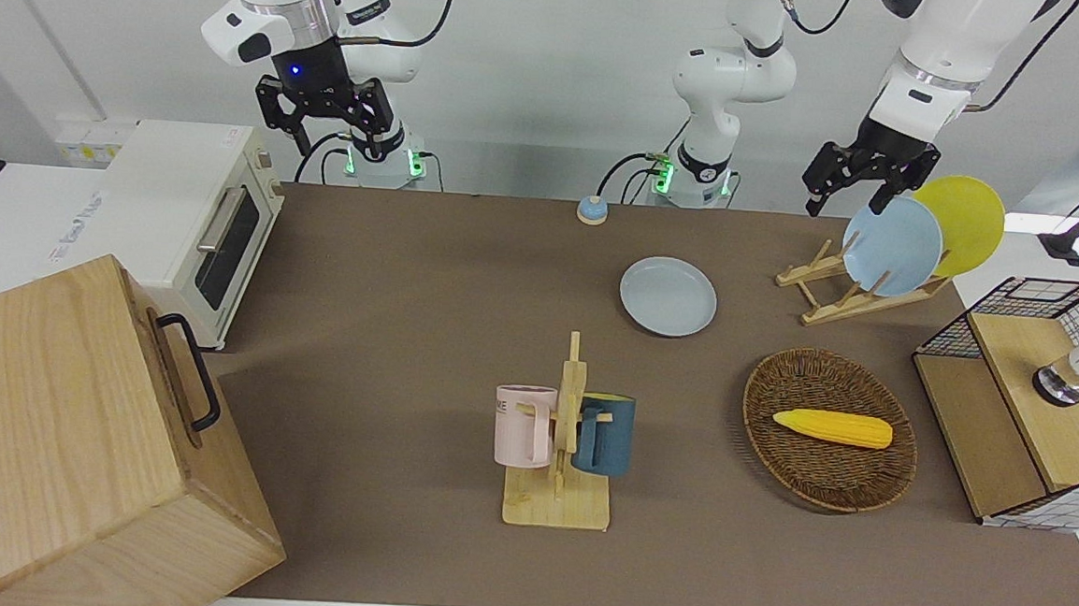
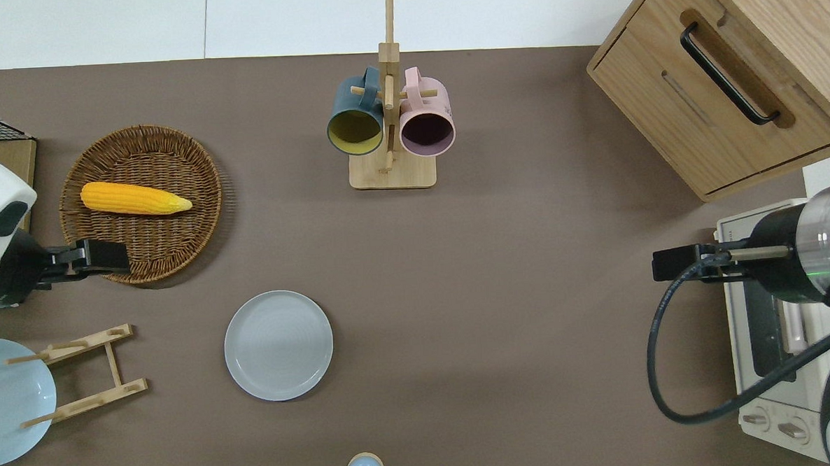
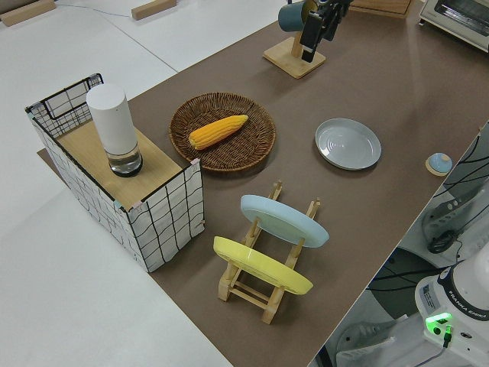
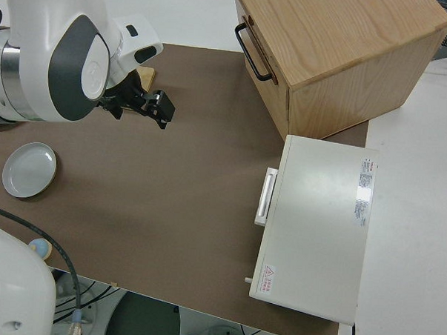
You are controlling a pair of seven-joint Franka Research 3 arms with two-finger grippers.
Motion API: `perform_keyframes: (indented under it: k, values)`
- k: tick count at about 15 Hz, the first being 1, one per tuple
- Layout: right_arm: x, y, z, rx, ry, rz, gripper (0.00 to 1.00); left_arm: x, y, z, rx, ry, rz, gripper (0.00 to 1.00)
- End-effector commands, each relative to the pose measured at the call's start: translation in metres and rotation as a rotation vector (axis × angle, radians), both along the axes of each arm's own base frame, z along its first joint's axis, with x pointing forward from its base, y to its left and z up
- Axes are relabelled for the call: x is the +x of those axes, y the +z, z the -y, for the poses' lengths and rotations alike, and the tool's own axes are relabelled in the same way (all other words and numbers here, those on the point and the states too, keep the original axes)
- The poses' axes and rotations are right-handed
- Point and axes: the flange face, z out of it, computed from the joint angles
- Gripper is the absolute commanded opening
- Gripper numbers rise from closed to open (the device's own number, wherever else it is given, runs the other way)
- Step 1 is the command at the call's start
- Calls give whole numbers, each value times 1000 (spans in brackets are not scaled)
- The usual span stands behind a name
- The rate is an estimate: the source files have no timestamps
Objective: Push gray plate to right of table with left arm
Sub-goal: 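Move the left gripper down toward the gray plate's near edge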
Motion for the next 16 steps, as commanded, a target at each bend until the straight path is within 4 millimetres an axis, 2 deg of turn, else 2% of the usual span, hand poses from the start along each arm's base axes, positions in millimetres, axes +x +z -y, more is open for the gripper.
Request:
perform_keyframes:
  k: [1, 3, 7, 9, 11, 14, 16]
  values:
    - [-4, -1, 1, 11, -10, -2, 996, -9, -58, -5, -15, 9, -14, 987]
    - [-4, -1, 1, 10, -10, -3, 996, -16, -94, -3, -48, 29, -52, 983]
    - [-4, -1, 2, 10, -12, -3, 996, -32, -154, -3, -97, 63, -84, 979]
    - [-4, -1, 1, 11, -10, -2, 996, -40, -177, -1, -93, 66, -79, 977]
    - [-4, -1, 1, 12, -10, -4, 996, -41, -180, -3, -92, 68, -74, 979]
    - [-4, -1, 1, 10, -10, -3, 996, -40, -180, -23, -98, 53, -67, 979]
    - [-4, -1, 1, 10, -10, -3, 996, -39, -179, -24, -102, 45, -59, 979]
